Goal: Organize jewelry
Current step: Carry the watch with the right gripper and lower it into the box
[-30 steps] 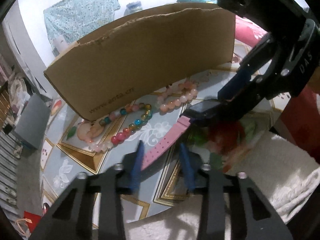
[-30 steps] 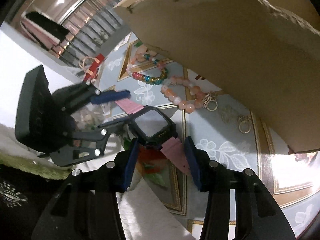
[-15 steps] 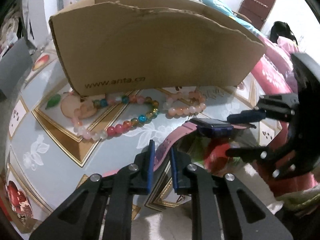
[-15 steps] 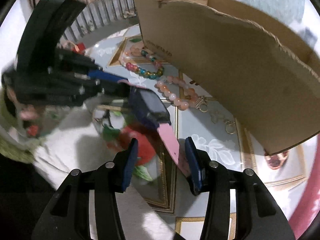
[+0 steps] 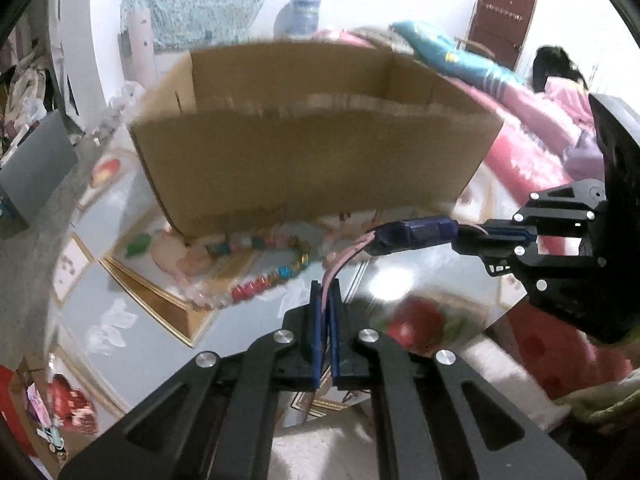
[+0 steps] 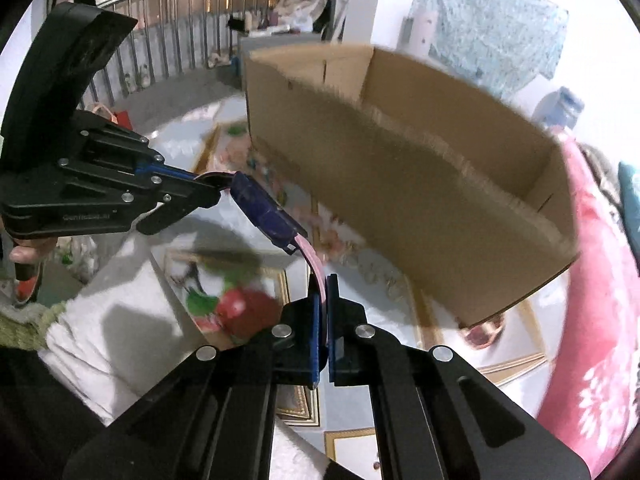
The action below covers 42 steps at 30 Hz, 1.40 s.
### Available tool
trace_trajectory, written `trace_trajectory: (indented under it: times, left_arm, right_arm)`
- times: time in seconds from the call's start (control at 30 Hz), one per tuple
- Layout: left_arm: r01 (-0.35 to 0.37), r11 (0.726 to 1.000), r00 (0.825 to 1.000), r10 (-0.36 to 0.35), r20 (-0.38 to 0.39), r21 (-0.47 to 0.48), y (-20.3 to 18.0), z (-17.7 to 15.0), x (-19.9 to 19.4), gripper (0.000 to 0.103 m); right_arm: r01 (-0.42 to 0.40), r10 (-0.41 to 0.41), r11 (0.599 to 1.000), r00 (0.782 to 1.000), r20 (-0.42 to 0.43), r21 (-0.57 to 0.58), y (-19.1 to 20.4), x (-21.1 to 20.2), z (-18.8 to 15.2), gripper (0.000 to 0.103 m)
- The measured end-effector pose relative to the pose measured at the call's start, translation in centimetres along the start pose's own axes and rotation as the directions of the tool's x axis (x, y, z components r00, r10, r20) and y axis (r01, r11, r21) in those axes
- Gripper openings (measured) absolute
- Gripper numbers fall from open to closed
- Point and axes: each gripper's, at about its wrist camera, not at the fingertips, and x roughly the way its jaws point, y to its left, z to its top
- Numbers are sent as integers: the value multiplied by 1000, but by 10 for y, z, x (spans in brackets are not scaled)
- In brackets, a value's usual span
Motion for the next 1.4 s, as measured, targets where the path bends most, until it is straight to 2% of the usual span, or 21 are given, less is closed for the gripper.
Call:
trace_trajectory:
  times: [0.17, 0.23, 0.3, 0.37, 0.43, 0.5, 0.67, 0.8, 0.83, 0.9, 0.93, 0.97, 1.03, 1.2, 1.4]
  left_arm:
    - [-5, 1000, 991, 2, 137, 21, 3, 42, -50, 3]
    - [1, 1000, 987, -3, 163, 18, 11, 68, -59, 3]
    - [15, 1000, 987, -15, 161, 3, 20, 91, -60, 3]
    - [25, 1000, 990, -22, 136, -16, 34, 123, -47, 3]
    - [31, 999, 996, -28, 79, -38, 46, 149, -28, 3]
    - [-3, 999, 1000, 3, 18, -46, 57, 174, 0, 3]
    - [-55, 998, 990, 51, -129, -28, 68, 211, 66, 3]
    - [-91, 996, 974, 87, -209, -9, 74, 224, 107, 3]
    - [-102, 995, 969, 98, -228, -4, 75, 226, 115, 4]
    - [-123, 992, 962, 123, -242, 14, 74, 229, 127, 12]
    - [-129, 991, 961, 130, -246, 20, 74, 230, 131, 24]
    - [-138, 990, 960, 138, -244, 19, 74, 231, 134, 35]
    - [-146, 989, 965, 144, -221, 7, 75, 234, 135, 41]
    - [-154, 988, 978, 153, -144, 1, 76, 240, 121, 47]
    - [-136, 988, 991, 137, 6, -71, 84, 241, 65, 51]
  right_arm:
    - [-8, 7, 1000, 994, 109, 6, -16, -39, 44, 1]
    - [-49, 44, 998, 992, 115, 50, -34, -40, 65, 1]
    - [-138, 127, 982, 988, 85, 129, -65, -30, 94, 1]
    - [-181, 175, 967, 983, 49, 181, -87, -13, 112, 1]
    - [-223, 234, 943, 972, -13, 246, -114, 12, 130, 1]
    - [-253, 290, 919, 954, -83, 302, -134, 43, 145, 1]
    - [-226, 338, 900, 902, -267, 373, -158, 118, 158, 1]
    - [-174, 320, 900, 886, -334, 401, -174, 153, 160, 2]
    - [-162, 320, 896, 881, -348, 414, -179, 161, 161, 6]
    - [-117, 274, 910, 889, -366, 398, -183, 170, 162, 9]
    - [-99, 252, 917, 895, -368, 386, -184, 170, 164, 10]
    - [-80, 228, 924, 900, -371, 374, -185, 171, 164, 18]
    - [-52, 192, 930, 911, -364, 363, -187, 170, 165, 27]
    - [-19, 138, 937, 938, -318, 350, -202, 164, 172, 30]
    - [-42, 147, 938, 946, -288, 343, -199, 152, 174, 30]
